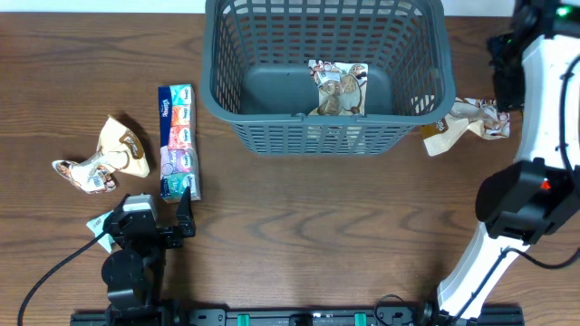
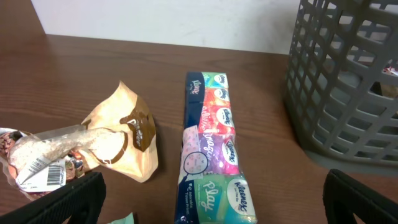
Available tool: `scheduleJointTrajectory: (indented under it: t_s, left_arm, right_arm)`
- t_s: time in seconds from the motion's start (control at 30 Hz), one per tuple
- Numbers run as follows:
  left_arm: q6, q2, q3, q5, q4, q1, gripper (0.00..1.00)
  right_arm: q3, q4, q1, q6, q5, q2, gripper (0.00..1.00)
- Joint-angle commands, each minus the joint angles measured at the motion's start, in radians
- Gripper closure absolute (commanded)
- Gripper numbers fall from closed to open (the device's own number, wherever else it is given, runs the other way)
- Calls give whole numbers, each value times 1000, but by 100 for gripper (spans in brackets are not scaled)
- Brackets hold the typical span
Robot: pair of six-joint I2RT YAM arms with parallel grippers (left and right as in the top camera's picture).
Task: Pack container
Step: 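Move the right gripper to the second mushroom bag and grasp it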
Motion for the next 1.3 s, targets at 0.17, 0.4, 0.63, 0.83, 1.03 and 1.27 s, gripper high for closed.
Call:
scheduleJointTrajectory:
  t_s: [0.17,0.4,0.63,0.83,1.03,1.27]
  left_arm:
    - [-2,-6,-25,10,-3,5,2]
    - [-2,-6,-25,10,-3,5,1]
    - [-2,-6,-25,10,-3,5,1]
    - [-2,-6,-25,10,-3,5,1]
    - [-2,-6,-25,10,-3,5,1]
    - [-2,-6,-25,10,-3,5,1]
  right_arm:
    - [-180,169,-6,-4,-43,-2,1]
    - [-319,276,-8,-26,-33,-2,1]
    - [-442,340,-22,-25,-42,-2,1]
    - [-481,357,-40,28,-64,-2,1]
    - [-481,386,-82,70,-104,6,1]
    - [-481,389,-116,99,-149,38,1]
